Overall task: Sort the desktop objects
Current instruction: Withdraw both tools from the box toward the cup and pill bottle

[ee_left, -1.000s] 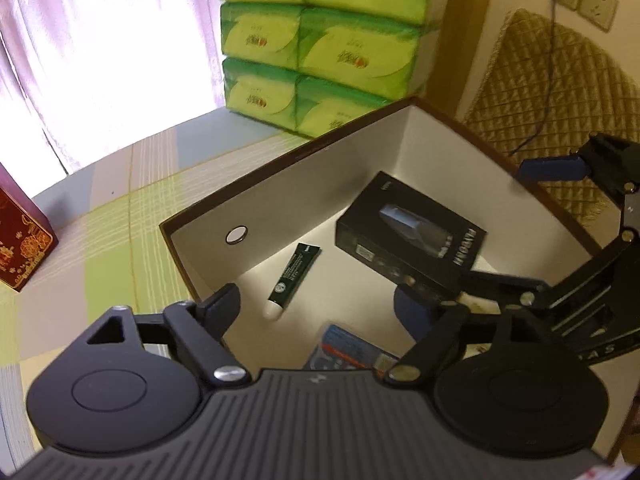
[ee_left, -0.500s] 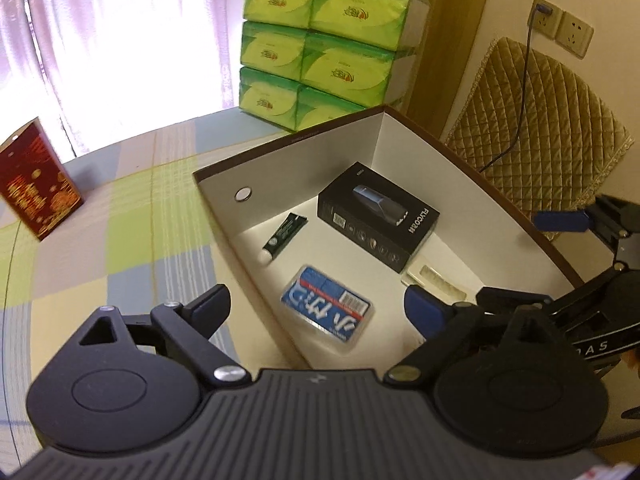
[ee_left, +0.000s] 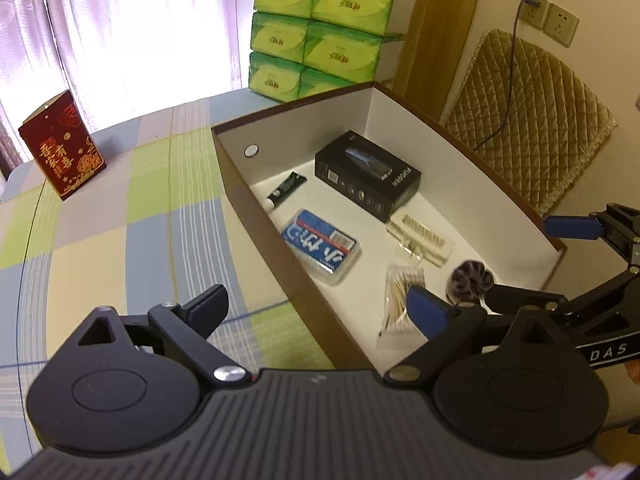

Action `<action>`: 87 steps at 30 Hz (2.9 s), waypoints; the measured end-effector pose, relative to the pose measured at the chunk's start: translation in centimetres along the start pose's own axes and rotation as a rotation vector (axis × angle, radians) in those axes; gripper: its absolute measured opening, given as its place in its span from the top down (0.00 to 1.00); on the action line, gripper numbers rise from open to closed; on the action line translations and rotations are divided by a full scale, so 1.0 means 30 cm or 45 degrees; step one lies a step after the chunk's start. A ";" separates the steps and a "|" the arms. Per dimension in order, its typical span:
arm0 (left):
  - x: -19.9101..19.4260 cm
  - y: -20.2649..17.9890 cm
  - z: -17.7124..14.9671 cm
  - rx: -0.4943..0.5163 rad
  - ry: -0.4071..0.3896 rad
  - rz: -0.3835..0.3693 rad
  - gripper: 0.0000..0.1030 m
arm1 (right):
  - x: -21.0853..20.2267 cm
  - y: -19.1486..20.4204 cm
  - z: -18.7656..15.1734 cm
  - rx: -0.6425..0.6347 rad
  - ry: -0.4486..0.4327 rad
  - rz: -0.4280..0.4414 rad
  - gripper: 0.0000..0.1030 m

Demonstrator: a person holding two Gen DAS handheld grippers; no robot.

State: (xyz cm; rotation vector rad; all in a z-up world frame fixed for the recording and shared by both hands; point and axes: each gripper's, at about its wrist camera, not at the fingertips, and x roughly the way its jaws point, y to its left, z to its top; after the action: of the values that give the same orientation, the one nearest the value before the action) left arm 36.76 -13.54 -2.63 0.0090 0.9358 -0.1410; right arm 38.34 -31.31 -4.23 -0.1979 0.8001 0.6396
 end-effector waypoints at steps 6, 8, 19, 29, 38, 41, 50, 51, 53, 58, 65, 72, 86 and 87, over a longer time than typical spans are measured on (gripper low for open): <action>-0.059 -0.009 -0.056 0.010 -0.009 -0.004 0.09 | -0.051 0.038 -0.038 0.037 0.000 -0.002 0.02; -0.081 -0.011 -0.075 0.015 -0.014 -0.006 0.09 | -0.071 0.052 -0.050 0.044 -0.003 -0.008 0.02; -0.172 -0.005 -0.172 0.027 -0.020 -0.030 0.09 | -0.144 0.122 -0.119 0.086 -0.001 -0.026 0.02; -0.210 0.040 -0.268 0.022 0.029 -0.017 0.09 | -0.164 0.204 -0.161 0.090 0.028 -0.004 0.02; -0.244 0.117 -0.363 -0.006 0.089 -0.001 0.09 | -0.159 0.296 -0.213 0.084 0.096 0.042 0.02; -0.253 0.147 -0.400 -0.019 0.115 0.005 0.09 | -0.152 0.327 -0.229 0.087 0.118 0.062 0.02; -0.262 0.250 -0.508 -0.077 0.175 0.034 0.09 | -0.088 0.429 -0.272 0.114 0.173 0.098 0.02; -0.260 0.262 -0.516 -0.084 0.178 0.040 0.09 | -0.078 0.439 -0.275 0.120 0.178 0.098 0.02; -0.260 0.292 -0.531 -0.093 0.178 0.054 0.09 | -0.056 0.458 -0.280 0.131 0.185 0.093 0.02; -0.259 0.373 -0.561 -0.124 0.179 0.096 0.11 | -0.005 0.509 -0.290 0.153 0.196 0.093 0.02; -0.237 0.438 -0.585 -0.124 0.178 0.092 0.15 | 0.051 0.535 -0.323 0.186 0.182 0.034 0.02; -0.176 0.419 -0.573 -0.085 0.165 0.019 0.22 | 0.047 0.496 -0.344 0.222 0.148 -0.014 0.04; 0.024 0.320 -0.472 0.063 0.111 -0.054 0.39 | 0.068 0.318 -0.368 0.344 0.176 -0.085 0.05; 0.039 0.317 -0.464 0.071 0.110 -0.056 0.39 | 0.072 0.307 -0.370 0.354 0.181 -0.088 0.05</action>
State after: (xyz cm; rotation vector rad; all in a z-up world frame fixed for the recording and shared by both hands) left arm 27.48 -3.29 -12.34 0.0463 1.0181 -0.2083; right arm 27.20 -27.42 -12.80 -0.0171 1.0051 0.4468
